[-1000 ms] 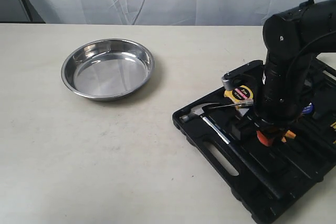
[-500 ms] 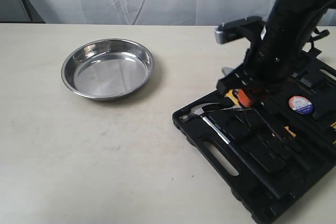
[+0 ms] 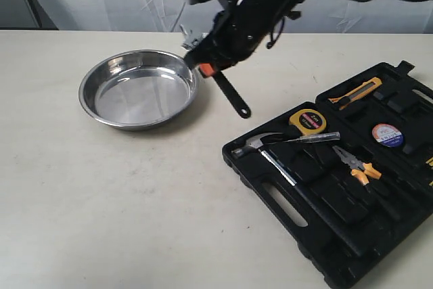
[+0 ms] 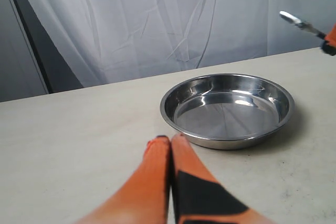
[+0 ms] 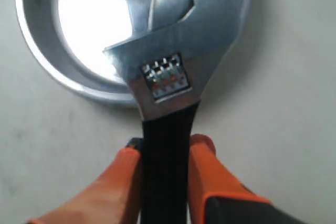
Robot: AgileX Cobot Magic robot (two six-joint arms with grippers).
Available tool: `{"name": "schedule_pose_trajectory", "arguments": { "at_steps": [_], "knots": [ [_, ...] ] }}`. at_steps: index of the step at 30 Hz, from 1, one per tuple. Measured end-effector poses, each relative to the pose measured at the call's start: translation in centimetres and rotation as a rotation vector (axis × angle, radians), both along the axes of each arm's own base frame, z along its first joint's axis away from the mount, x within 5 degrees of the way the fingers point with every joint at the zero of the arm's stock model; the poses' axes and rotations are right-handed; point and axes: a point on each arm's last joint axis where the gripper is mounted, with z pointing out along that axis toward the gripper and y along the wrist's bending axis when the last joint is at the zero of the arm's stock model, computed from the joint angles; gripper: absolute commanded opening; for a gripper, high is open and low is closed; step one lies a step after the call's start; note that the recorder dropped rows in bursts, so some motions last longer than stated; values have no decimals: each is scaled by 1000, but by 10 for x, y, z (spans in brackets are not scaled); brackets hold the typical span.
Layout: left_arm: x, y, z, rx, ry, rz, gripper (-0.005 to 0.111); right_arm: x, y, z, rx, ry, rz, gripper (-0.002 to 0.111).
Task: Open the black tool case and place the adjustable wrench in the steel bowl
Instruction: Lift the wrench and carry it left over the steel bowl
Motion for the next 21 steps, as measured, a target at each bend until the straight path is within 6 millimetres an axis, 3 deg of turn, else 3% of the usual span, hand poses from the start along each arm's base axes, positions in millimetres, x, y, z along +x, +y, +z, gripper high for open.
{"name": "schedule_pose_trajectory", "arguments": {
  "at_steps": [7, 11, 16, 21],
  "knots": [
    [0, 0, 0, 0, 0, 0, 0, 17, 67, -11, 61, -199, 137, -1],
    [0, 0, 0, 0, 0, 0, 0, 17, 93, -31, 60, -251, 193, -1],
    [0, 0, 0, 0, 0, 0, 0, 18, 110, -57, 64, -303, 204, -1],
    [0, 0, 0, 0, 0, 0, 0, 23, 113, -69, 76, -330, 177, -1]
  ]
}}
